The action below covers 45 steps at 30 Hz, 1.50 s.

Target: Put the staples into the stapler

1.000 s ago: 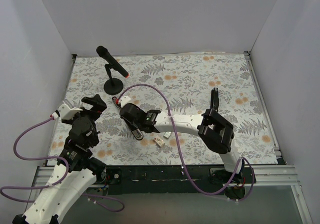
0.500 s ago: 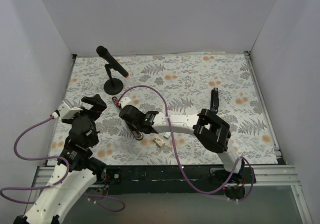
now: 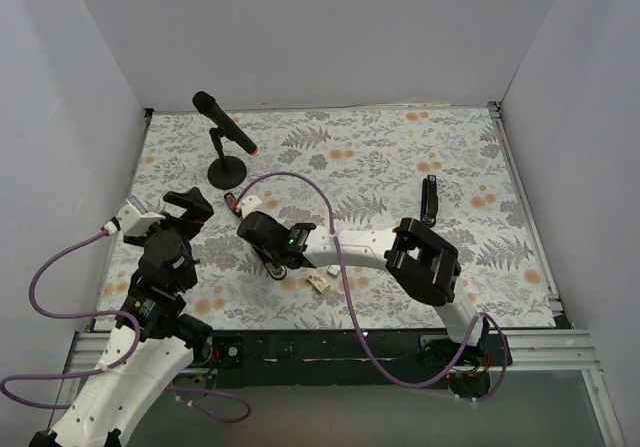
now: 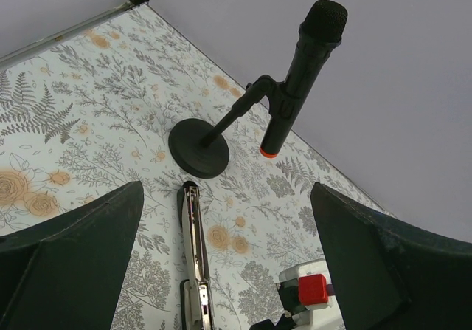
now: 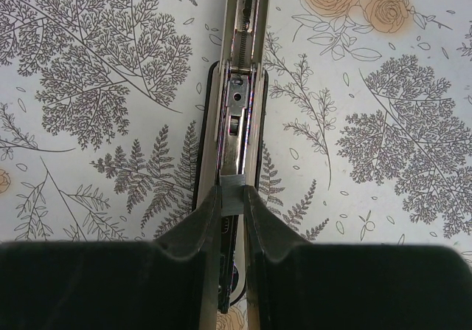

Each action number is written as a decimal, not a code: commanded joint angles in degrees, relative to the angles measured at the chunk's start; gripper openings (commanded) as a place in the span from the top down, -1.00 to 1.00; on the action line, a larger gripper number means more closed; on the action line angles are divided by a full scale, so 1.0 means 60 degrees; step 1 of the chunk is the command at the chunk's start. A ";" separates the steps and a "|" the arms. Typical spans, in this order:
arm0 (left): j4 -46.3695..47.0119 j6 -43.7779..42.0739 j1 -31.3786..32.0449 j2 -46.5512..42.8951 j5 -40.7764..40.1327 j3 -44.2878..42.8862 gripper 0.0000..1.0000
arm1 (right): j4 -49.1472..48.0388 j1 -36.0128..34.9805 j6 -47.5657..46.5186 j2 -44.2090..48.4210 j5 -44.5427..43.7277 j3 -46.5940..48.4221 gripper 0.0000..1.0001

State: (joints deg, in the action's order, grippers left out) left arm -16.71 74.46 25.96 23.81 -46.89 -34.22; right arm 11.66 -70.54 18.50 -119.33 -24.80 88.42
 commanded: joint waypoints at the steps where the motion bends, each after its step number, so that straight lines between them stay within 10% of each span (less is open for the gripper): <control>1: -0.0013 0.0042 -0.0107 0.0030 0.0096 0.0078 -0.96 | -0.0274 -0.0123 0.0139 0.0186 -0.0408 0.0439 0.73; 45: -0.0028 0.0086 -0.0254 -0.0116 0.0155 0.0107 -0.96 | -0.0435 -0.0240 0.0344 0.0201 -0.0467 0.0336 0.74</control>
State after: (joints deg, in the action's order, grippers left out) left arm -16.71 74.87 24.86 23.51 -46.02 -34.13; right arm 11.60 -71.46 19.44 -119.33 -27.00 88.42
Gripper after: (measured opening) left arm 0.982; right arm 0.208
